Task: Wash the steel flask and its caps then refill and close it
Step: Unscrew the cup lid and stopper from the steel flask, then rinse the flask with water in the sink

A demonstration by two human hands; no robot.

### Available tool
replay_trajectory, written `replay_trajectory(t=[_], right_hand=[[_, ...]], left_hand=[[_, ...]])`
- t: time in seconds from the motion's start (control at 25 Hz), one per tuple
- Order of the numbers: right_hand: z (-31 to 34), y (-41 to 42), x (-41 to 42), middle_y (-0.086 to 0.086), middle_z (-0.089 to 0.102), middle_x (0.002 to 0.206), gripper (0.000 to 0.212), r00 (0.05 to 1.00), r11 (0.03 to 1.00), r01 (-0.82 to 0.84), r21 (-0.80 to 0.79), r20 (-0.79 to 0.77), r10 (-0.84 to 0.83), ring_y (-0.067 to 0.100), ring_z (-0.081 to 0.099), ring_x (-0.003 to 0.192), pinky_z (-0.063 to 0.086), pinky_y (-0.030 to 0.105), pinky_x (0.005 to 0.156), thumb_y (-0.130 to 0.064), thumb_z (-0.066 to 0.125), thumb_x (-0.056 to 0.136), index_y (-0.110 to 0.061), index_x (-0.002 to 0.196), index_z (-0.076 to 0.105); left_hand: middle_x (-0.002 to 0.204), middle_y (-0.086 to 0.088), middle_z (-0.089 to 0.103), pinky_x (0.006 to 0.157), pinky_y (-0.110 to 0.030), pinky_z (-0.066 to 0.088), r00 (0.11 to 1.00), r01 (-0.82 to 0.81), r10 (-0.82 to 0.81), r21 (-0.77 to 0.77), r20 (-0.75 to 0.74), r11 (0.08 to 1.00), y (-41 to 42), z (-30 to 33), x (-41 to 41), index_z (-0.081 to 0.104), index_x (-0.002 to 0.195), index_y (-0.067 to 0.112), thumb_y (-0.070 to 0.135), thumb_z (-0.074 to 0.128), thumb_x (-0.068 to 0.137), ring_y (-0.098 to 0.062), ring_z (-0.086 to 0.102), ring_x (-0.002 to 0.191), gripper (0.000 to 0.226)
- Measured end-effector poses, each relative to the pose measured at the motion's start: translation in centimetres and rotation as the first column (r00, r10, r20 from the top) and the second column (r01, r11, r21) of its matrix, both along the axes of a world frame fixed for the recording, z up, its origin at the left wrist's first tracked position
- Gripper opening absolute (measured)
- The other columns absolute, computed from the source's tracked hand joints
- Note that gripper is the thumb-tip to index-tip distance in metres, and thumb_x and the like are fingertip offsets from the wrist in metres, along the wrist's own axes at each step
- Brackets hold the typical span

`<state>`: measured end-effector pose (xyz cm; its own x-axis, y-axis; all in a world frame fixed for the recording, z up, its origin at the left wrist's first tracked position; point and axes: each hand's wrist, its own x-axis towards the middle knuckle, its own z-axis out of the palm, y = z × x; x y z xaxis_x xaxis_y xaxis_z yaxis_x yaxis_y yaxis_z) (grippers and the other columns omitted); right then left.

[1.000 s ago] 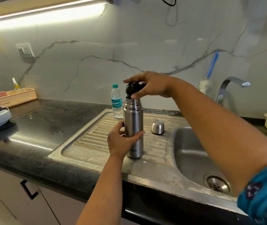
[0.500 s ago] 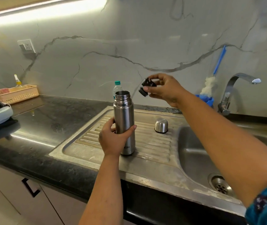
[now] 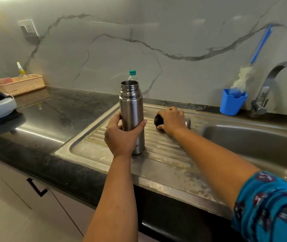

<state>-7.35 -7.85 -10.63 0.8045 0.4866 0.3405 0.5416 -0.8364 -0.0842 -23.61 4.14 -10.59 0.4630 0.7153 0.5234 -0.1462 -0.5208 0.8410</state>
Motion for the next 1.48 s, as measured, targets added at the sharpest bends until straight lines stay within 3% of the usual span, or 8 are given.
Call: replay_trajectory(t=[0.16,0.32,0.44,0.56,0.72,0.88,1.24,1.48], right_hand=[[-0.4,0.6,0.7,0.0,0.054,0.136,0.056,0.999,1.0,0.02,0.014,-0.049,-0.019,0.025,0.031,0.135,0.029,0.043,0.103,-0.042,0.072,0.081,-0.031,0.131,0.049],[1.0,0.1,-0.5,0.006,0.03,0.152,0.084,0.987,0.983,0.005,0.182,-0.16,0.025,0.03,0.016,0.143,0.023,0.049,0.112,-0.038,0.073,0.082,-0.033,0.148,0.023],[3.3,-2.6,-1.8,0.008,0.033,0.144,0.068,0.987,0.925,-0.006,0.38,-0.149,0.068,0.029,0.025,0.135,0.027,0.042,0.109,-0.024,0.066,0.089,-0.03,0.145,0.029],[4.6,-7.1,-3.6,0.009,0.036,0.14,0.057,0.98,0.884,0.033,0.466,-0.19,0.064,0.029,0.028,0.132,0.029,0.038,0.107,-0.015,0.061,0.092,-0.027,0.141,0.035],[4.9,-13.4,-7.6,0.003,0.045,0.135,0.052,0.966,0.845,0.056,0.531,-0.242,0.088,0.019,0.041,0.127,0.032,0.026,0.101,-0.017,0.066,0.088,-0.028,0.134,0.043],[4.9,-19.5,-12.0,-0.009,0.051,0.12,0.053,0.928,0.779,0.05,0.625,-0.318,0.196,0.008,0.05,0.113,0.041,0.023,0.096,-0.02,0.075,0.081,-0.029,0.127,0.05],[2.4,-31.2,-14.1,-0.006,0.055,0.125,0.078,0.853,0.776,0.125,0.618,-0.466,0.233,0.009,0.052,0.119,0.043,0.035,0.106,-0.012,0.085,0.067,-0.028,0.133,0.047],[1.2,-35.0,-12.9,-0.006,0.053,0.132,0.098,0.85,0.755,0.118,0.645,-0.458,0.259,0.012,0.051,0.122,0.044,0.039,0.105,-0.025,0.089,0.059,-0.031,0.141,0.035]], left_hand=[[0.109,0.012,0.067,0.075,-0.024,0.054,1.0,-0.019,0.019,0.017,-0.005,1.0,0.1,0.0,0.3,0.064,0.121,0.027,0.05,0.09,0.06,-0.011,0.066,0.094,0.07],[0.115,0.006,0.069,0.076,-0.024,0.054,0.999,-0.028,0.028,0.024,-0.015,0.999,0.1,-0.1,0.3,0.063,0.123,0.024,0.051,0.089,0.06,-0.013,0.068,0.095,0.072],[0.117,0.003,0.07,0.074,-0.021,0.052,0.999,-0.021,0.022,0.029,-0.029,0.999,-0.1,0.2,0.2,0.064,0.122,0.022,0.05,0.089,0.061,-0.015,0.069,0.095,0.071],[0.117,0.001,0.071,0.077,-0.027,0.056,0.999,-0.011,0.012,0.033,-0.032,0.999,-0.6,0.3,-0.4,0.064,0.123,0.02,0.047,0.09,0.063,-0.017,0.07,0.096,0.07],[0.109,0.002,0.072,0.068,-0.018,0.048,0.997,0.035,-0.032,0.032,-0.068,0.999,-2.2,1.1,-1.7,0.066,0.115,0.022,0.049,0.09,0.061,-0.017,0.071,0.088,0.065],[0.097,0.012,0.068,0.073,-0.028,0.054,0.974,0.178,-0.174,0.013,-0.149,0.984,-7.1,2.1,-2.6,0.062,0.103,0.028,0.052,0.091,0.058,-0.013,0.068,0.083,0.059],[0.093,0.02,0.061,0.072,-0.021,0.048,0.843,0.504,-0.499,-0.032,-0.199,0.863,-23.6,2.2,-1.0,0.055,0.105,0.033,0.05,0.091,0.058,0.005,0.058,0.086,0.062],[0.102,0.013,0.064,0.083,-0.033,0.054,0.799,0.56,-0.539,0.002,-0.269,0.829,-30.2,2.1,2.0,0.054,0.108,0.033,0.057,0.091,0.051,-0.01,0.062,0.096,0.072]])
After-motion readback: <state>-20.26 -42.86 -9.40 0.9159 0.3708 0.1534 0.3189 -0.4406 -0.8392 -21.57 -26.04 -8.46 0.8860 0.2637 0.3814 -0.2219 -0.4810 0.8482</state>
